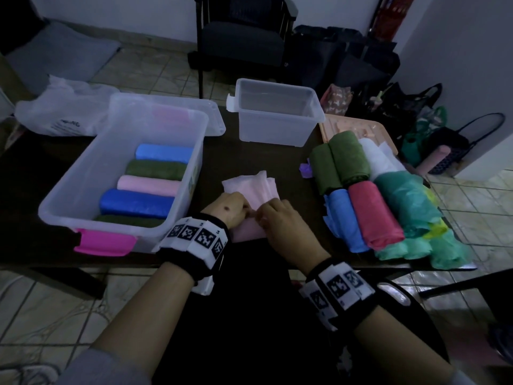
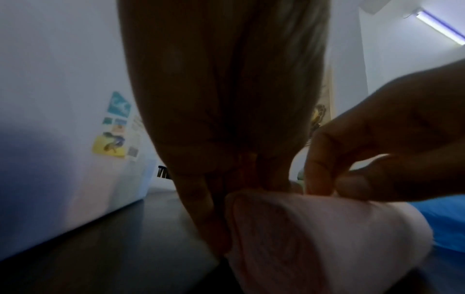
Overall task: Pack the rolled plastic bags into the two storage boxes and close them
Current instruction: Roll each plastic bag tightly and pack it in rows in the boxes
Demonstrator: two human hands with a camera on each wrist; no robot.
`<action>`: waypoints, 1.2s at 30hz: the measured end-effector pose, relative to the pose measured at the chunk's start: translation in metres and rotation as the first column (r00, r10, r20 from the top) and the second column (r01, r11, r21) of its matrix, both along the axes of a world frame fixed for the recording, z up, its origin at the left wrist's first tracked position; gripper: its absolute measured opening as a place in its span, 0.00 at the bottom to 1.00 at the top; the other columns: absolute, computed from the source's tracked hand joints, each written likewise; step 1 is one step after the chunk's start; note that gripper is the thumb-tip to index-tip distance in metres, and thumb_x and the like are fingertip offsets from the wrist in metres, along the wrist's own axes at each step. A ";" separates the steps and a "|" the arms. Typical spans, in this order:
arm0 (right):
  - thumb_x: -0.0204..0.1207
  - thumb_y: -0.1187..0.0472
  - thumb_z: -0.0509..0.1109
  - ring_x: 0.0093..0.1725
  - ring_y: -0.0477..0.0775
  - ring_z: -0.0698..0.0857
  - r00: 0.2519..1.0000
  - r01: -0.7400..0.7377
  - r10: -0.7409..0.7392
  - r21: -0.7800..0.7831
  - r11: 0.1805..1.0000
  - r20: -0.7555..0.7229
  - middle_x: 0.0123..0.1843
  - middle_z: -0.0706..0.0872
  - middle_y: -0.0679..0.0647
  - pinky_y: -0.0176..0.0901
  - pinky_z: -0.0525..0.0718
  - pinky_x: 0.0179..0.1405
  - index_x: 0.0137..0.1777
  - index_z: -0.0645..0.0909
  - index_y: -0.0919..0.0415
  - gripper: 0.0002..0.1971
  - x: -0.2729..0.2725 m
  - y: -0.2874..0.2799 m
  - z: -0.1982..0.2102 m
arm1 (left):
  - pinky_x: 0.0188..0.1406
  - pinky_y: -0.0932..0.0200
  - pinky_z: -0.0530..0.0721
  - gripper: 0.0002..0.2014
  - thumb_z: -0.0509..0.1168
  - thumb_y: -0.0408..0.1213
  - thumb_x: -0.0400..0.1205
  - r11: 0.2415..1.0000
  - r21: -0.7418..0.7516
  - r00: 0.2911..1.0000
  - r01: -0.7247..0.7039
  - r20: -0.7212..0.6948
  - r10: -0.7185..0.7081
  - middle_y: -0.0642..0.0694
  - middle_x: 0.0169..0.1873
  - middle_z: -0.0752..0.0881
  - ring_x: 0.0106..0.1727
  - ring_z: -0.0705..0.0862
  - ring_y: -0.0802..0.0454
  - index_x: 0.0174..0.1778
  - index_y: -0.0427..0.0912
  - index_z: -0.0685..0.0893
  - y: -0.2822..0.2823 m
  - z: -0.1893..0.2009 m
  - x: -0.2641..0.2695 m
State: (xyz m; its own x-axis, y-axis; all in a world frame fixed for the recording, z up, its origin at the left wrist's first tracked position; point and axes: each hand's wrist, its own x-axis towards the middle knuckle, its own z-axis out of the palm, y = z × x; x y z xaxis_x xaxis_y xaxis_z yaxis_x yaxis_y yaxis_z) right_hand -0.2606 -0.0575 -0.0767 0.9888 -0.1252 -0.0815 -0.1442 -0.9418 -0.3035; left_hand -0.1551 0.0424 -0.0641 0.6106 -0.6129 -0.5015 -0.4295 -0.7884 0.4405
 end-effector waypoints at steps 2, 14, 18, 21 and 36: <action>0.79 0.59 0.65 0.65 0.52 0.73 1.000 -0.015 0.014 0.059 0.998 0.009 0.66 0.75 0.54 0.41 0.68 0.66 0.67 0.75 0.58 0.17 -0.007 0.005 -0.004 | 0.60 0.54 0.77 0.16 0.55 0.44 0.86 1.000 -0.026 1.000 0.001 0.009 -0.001 0.42 0.58 0.83 0.56 0.81 0.46 0.60 0.43 0.84 0.004 -0.003 -0.001; 0.78 0.64 0.65 0.65 0.56 0.79 0.951 0.068 -0.014 0.166 0.984 -0.308 0.66 0.81 0.57 0.38 0.72 0.59 0.71 0.76 0.54 0.21 0.036 -0.020 0.016 | 0.45 0.68 0.72 0.13 0.65 0.42 0.81 0.959 -0.277 0.993 -0.055 0.087 0.082 0.47 0.55 0.81 0.45 0.77 0.61 0.60 0.45 0.83 0.022 -0.010 -0.008; 0.81 0.55 0.64 0.64 0.57 0.77 0.904 0.052 0.015 0.146 0.988 -0.426 0.66 0.79 0.60 0.43 0.72 0.58 0.71 0.76 0.55 0.19 0.051 -0.026 0.022 | 0.54 0.61 0.69 0.16 0.60 0.42 0.84 0.965 -0.231 0.993 -0.121 -0.026 0.118 0.47 0.61 0.77 0.56 0.77 0.53 0.67 0.49 0.77 0.018 -0.009 -0.002; 0.81 0.54 0.63 0.65 0.57 0.77 0.903 0.066 0.006 0.154 0.986 -0.429 0.69 0.77 0.60 0.48 0.73 0.64 0.72 0.74 0.55 0.20 0.049 -0.027 0.016 | 0.55 0.58 0.70 0.13 0.55 0.43 0.86 0.972 -0.207 0.992 -0.113 -0.070 0.101 0.46 0.60 0.78 0.55 0.76 0.54 0.64 0.49 0.77 0.016 -0.008 0.000; 0.69 0.59 0.77 0.71 0.52 0.71 0.977 0.035 0.002 0.167 0.985 -0.214 0.70 0.73 0.52 0.43 0.69 0.68 0.66 0.74 0.53 0.26 0.027 -0.016 0.013 | 0.62 0.53 0.72 0.18 0.58 0.44 0.85 0.979 -0.147 0.982 -0.139 0.109 0.155 0.40 0.67 0.78 0.66 0.77 0.44 0.70 0.45 0.74 0.008 -0.009 0.003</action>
